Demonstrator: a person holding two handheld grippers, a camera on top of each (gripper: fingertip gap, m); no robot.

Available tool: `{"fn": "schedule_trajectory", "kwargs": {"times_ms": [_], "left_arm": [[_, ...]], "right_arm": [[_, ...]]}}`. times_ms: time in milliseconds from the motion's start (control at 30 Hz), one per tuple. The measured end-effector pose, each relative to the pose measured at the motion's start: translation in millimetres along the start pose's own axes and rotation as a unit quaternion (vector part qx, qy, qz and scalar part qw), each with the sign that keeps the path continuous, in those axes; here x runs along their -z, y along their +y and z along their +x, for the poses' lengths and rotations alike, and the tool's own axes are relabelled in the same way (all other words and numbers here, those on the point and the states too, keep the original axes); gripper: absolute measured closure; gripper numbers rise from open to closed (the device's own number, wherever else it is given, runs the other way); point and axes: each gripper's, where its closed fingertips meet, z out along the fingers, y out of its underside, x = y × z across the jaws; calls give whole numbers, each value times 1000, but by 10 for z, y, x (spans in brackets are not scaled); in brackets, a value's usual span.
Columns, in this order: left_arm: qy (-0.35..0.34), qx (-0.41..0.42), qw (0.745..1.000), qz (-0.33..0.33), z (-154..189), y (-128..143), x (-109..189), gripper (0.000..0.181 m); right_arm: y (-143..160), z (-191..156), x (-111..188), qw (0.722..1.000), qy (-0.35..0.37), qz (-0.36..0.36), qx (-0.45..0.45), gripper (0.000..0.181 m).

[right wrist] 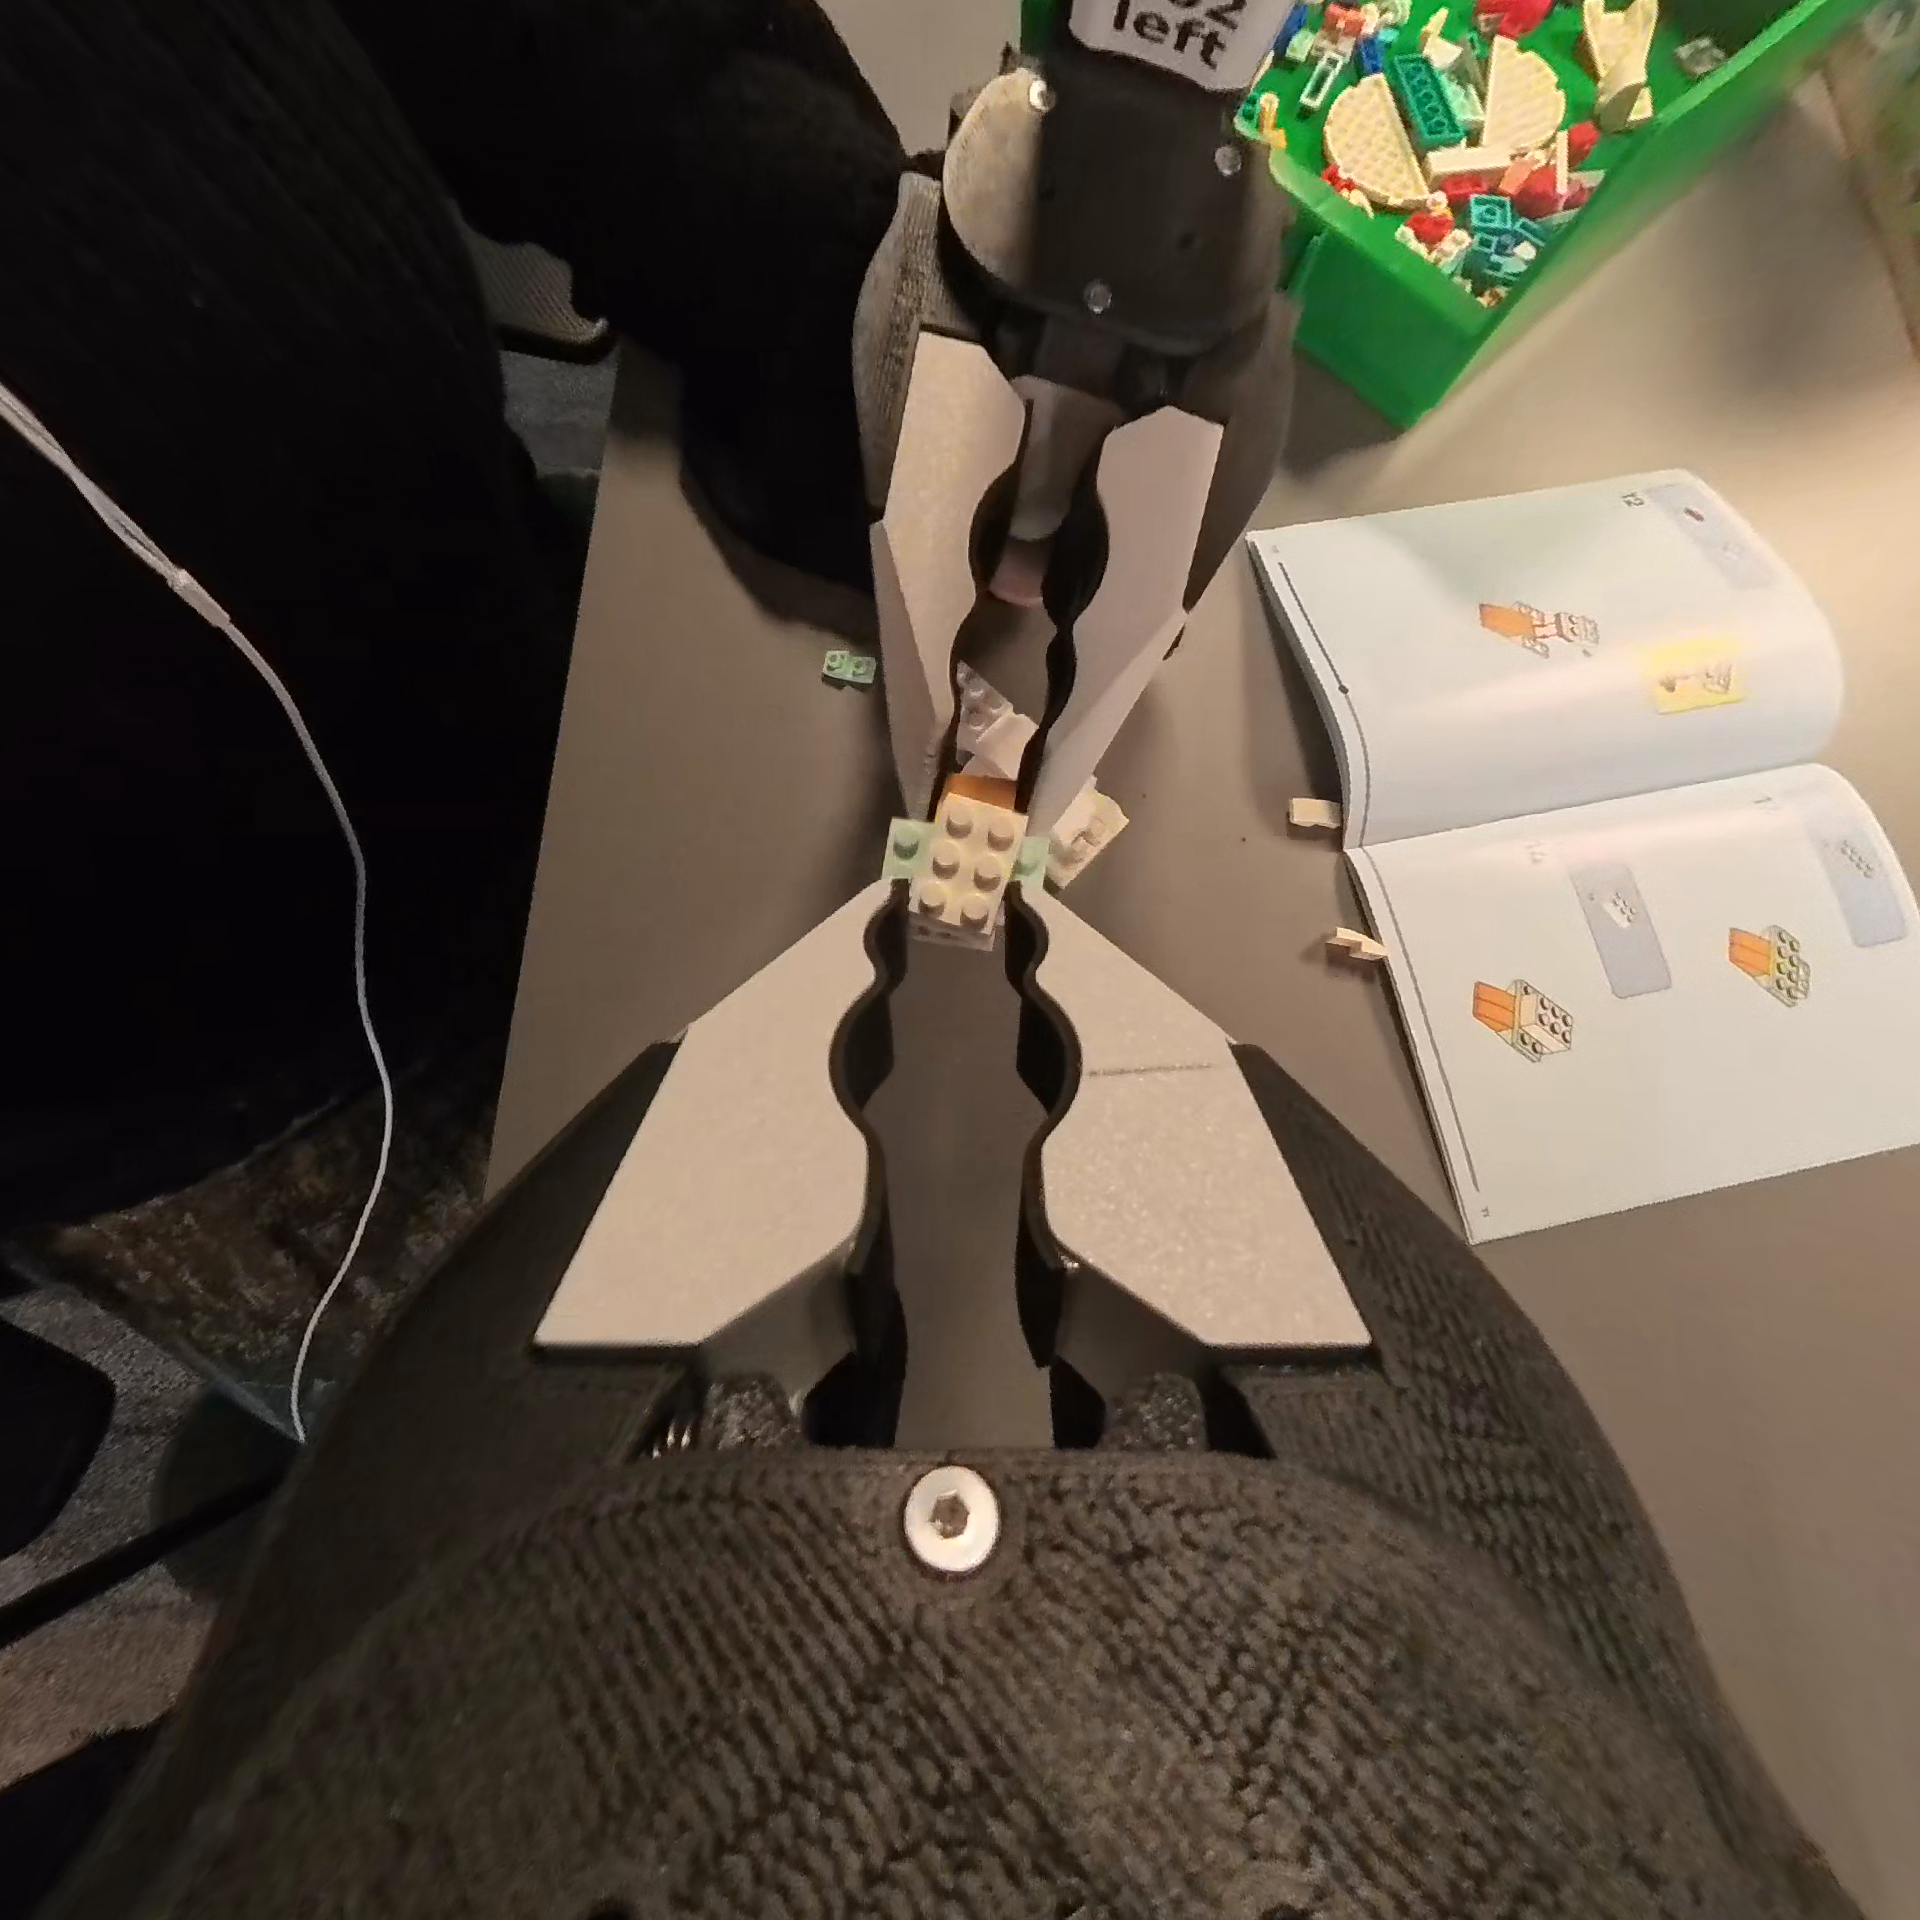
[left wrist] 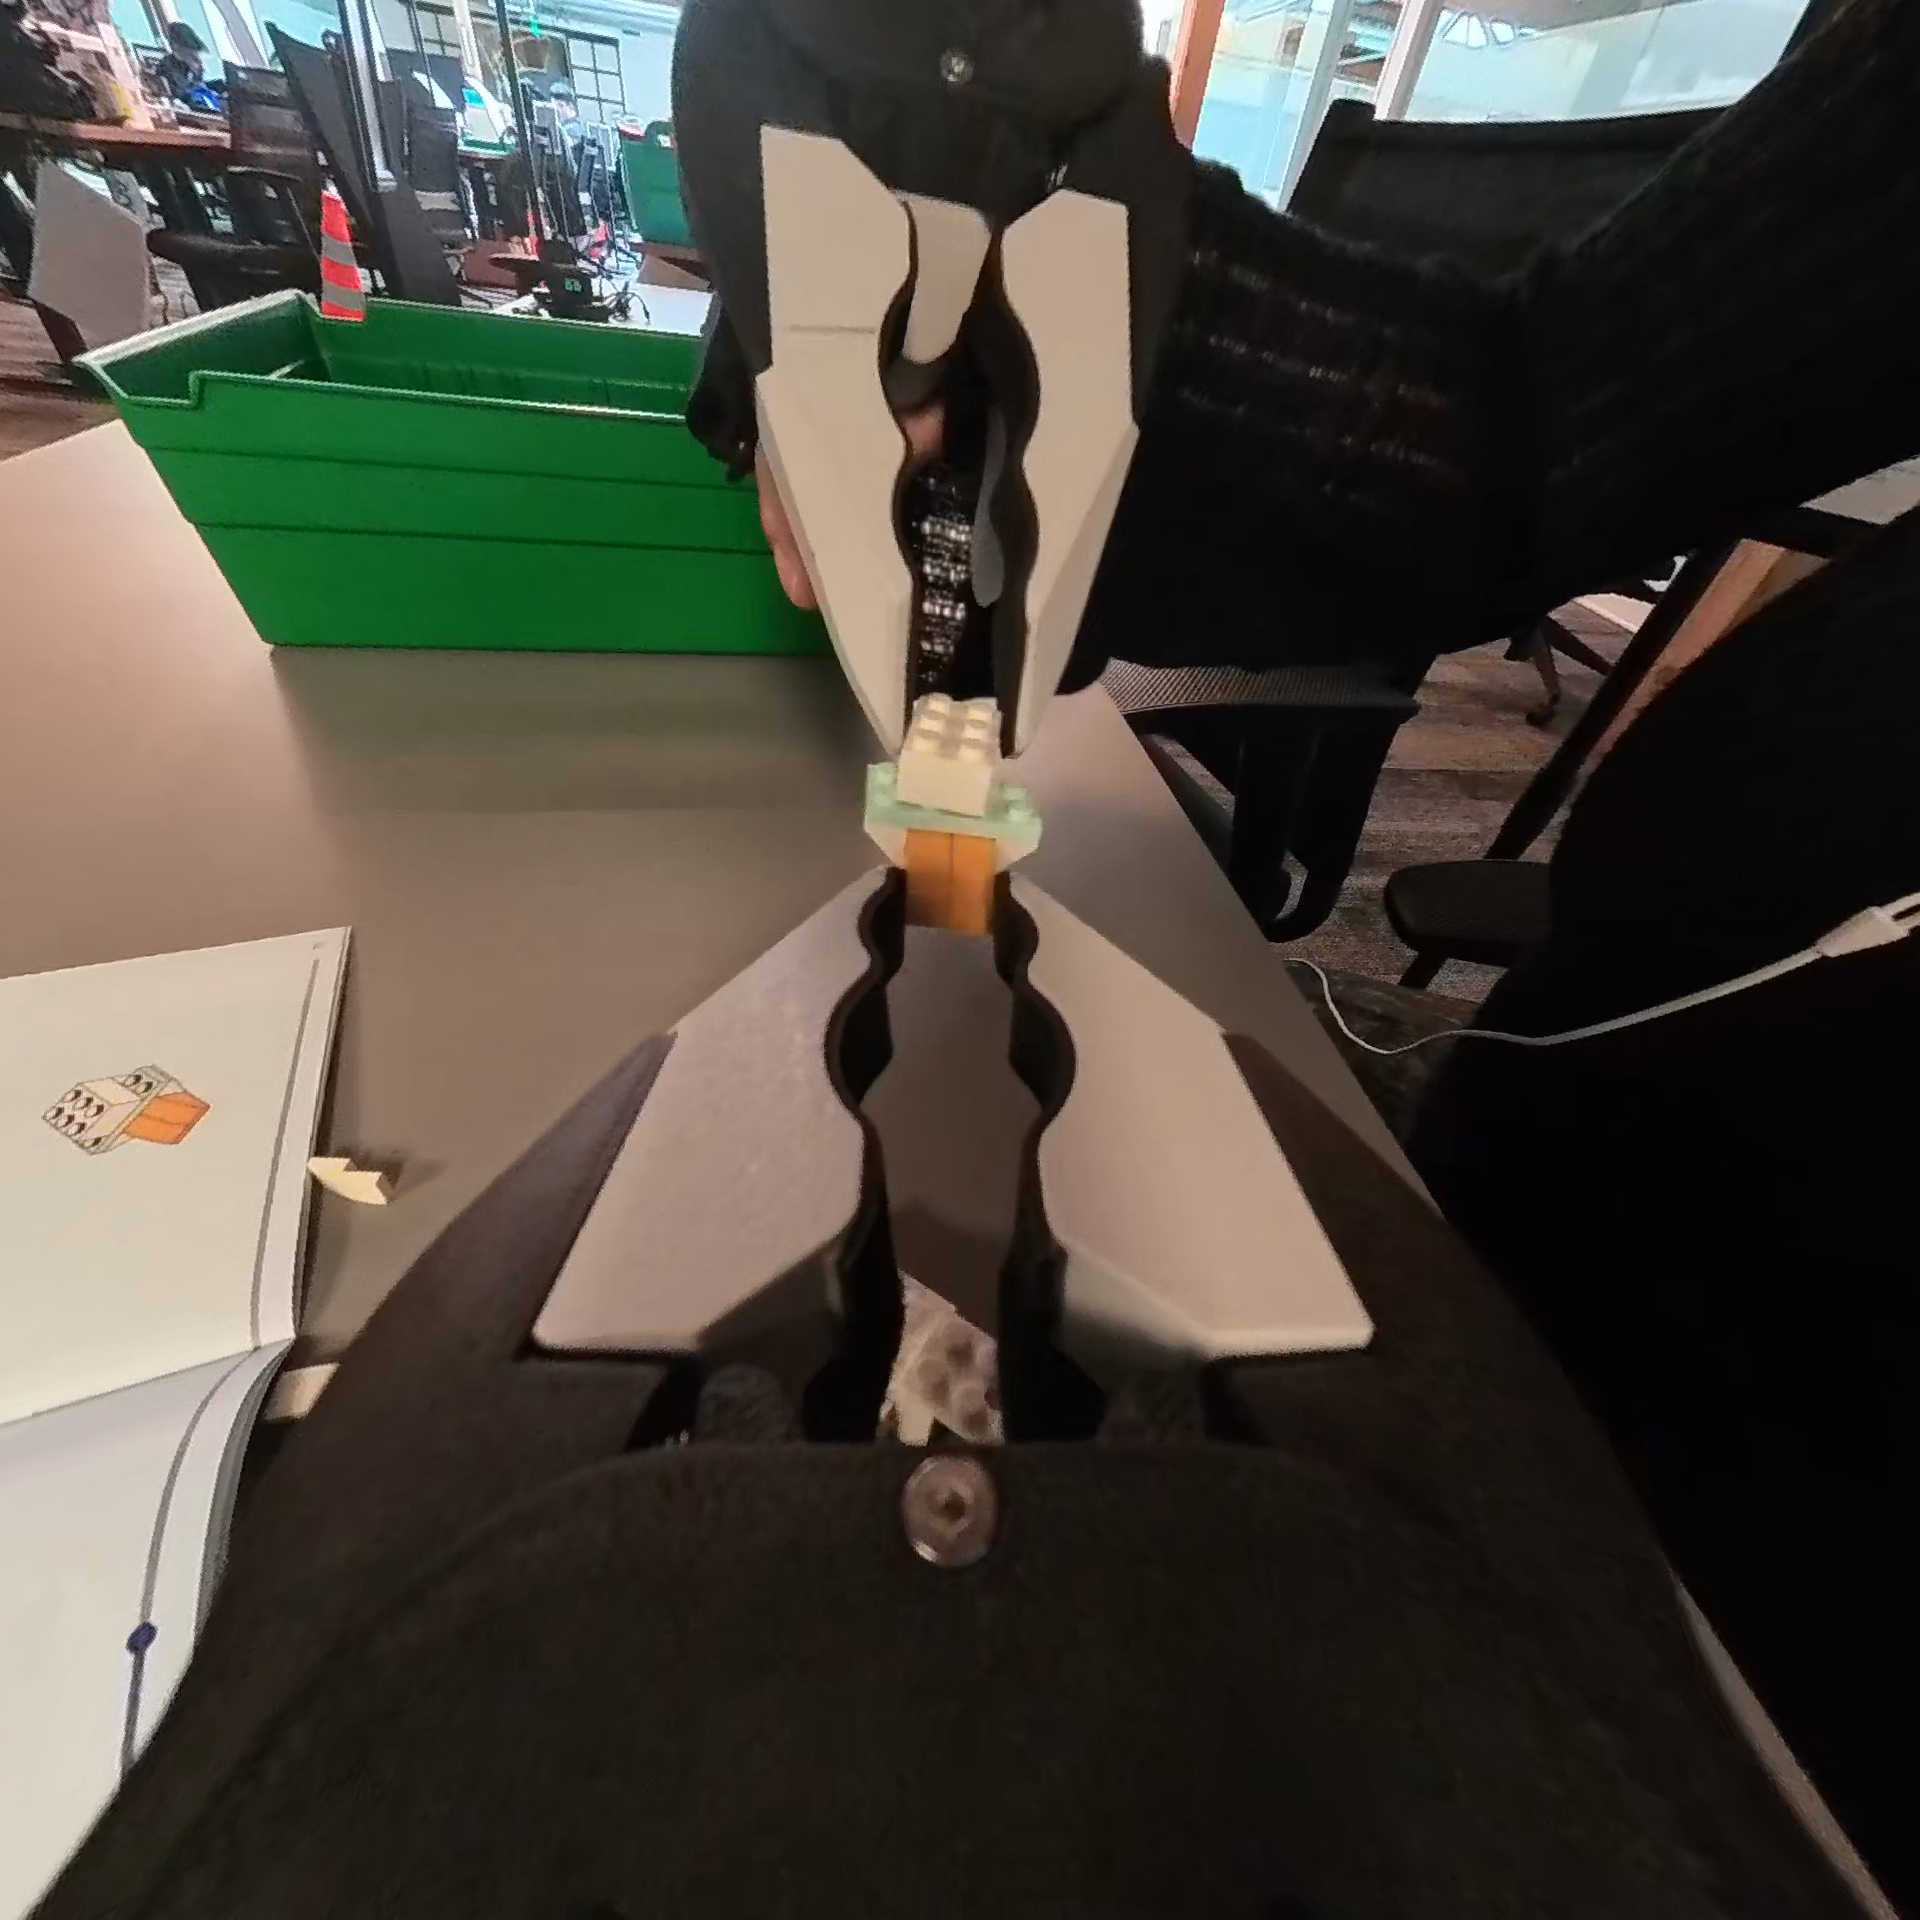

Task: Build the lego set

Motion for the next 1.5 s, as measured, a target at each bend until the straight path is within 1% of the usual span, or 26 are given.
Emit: {"fn": "schedule_trajectory", "kwargs": {"times_ms": [400, 567, 633, 667, 733, 800, 867, 900, 967, 1033, 1100, 1267, 1367, 1500], "left_arm": [[7, 3, 1000, 0, 18, 2, -4, 165], [9, 8, 1000, 7, 15, -21, 8, 165], [6, 9, 1000, 9, 2, -26, 17, 165], [5, 11, 1000, 10, -3, -31, 20, 165], [-3, 17, 1000, 12, -37, -37, 27, 165], [-16, 28, 999, 14, -92, -39, 37, 165], [-21, 45, 999, 20, -133, -51, 51, 165], [-22, 54, 998, 25, -150, -60, 58, 165], [-19, 70, 997, 33, -167, -77, 72, 165], [-17, 81, 996, 38, -177, -88, 81, 165], [-12, 92, 995, 44, -179, -98, 84, 165], [-4, 105, 993, 46, -172, -92, 74, 165], [-1, 110, 993, 47, -169, -95, 76, 165], [7, 122, 991, 48, -163, -88, 65, 165]], "right_arm": [[18, -24, 7, 1000, -12, -17, 7, 164], [6, -5, 5, 1000, -3, -17, 10, 157], [-8, 8, 8, 1000, 8, -14, 12, 149], [-19, 30, 15, 1000, 20, -12, 15, 141], [-43, 89, 43, 998, 60, -11, 28, 122], [-67, 148, 63, 991, 119, -18, 65, 111], [-65, 227, 45, 969, 200, -41, 138, 106], [-54, 272, 31, 949, 246, -61, 186, 104], [-25, 310, -16, 899, 317, -104, 283, 106], [-2, 308, -87, 858, 357, -135, 344, 109], [9, 331, -129, 831, 387, -151, 370, 115], [3, 410, -136, 803, 426, -165, 382, 134], [-24, 440, -91, 791, 441, -165, 391, 152], [-30, 431, -94, 787, 438, -165, 402, 153]]}}
